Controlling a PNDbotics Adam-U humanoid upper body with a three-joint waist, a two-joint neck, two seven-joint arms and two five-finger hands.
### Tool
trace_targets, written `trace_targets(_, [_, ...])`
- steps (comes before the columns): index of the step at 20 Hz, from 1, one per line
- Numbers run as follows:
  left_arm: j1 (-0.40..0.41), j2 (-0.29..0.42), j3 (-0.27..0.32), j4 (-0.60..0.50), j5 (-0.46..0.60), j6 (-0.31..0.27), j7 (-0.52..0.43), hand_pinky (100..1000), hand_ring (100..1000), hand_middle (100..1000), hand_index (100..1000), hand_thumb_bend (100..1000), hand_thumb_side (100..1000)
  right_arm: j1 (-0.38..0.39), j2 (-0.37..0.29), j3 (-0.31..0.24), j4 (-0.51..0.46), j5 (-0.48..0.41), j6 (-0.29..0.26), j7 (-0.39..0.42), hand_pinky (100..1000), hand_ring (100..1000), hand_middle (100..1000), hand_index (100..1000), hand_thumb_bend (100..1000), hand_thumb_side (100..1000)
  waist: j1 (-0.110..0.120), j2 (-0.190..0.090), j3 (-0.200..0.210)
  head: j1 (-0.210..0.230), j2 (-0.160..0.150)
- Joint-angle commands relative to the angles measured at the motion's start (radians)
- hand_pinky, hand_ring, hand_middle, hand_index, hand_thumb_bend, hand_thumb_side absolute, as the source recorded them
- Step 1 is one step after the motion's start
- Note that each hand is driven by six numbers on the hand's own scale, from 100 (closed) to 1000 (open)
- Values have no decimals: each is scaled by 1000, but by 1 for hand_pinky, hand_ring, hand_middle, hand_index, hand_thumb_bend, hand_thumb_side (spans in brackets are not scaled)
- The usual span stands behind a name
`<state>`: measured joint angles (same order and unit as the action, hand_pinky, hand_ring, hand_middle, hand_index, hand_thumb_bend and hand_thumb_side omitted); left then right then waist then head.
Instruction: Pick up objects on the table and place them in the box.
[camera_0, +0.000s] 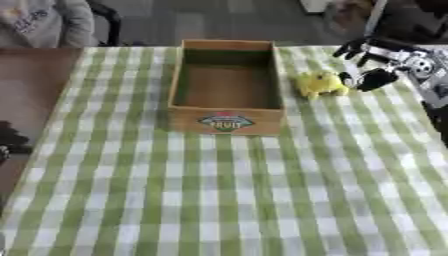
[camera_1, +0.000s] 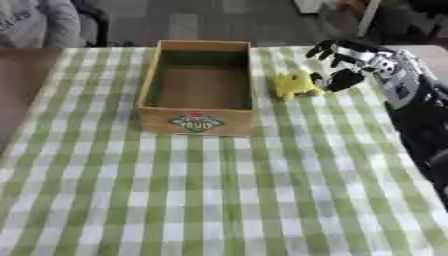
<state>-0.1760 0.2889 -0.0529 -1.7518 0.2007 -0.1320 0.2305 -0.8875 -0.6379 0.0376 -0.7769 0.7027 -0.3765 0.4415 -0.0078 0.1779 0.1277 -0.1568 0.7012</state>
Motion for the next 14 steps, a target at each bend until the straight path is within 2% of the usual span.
trace_targets(1, [-7,4,5,-18,4,-1,2,503,535,502,611,185,567,-15,-19,-2,-4,11,-13,-14,731,876,897,888,100,211,2,-12,2,-1,-12])
trace_targets(14, [-10,1,3,-18,5,-2,1,502,534,502,611,185,568,-15,-5,19,-71,6,-34,44,744,881,901,893,100,217,4,-5,3,1,-17])
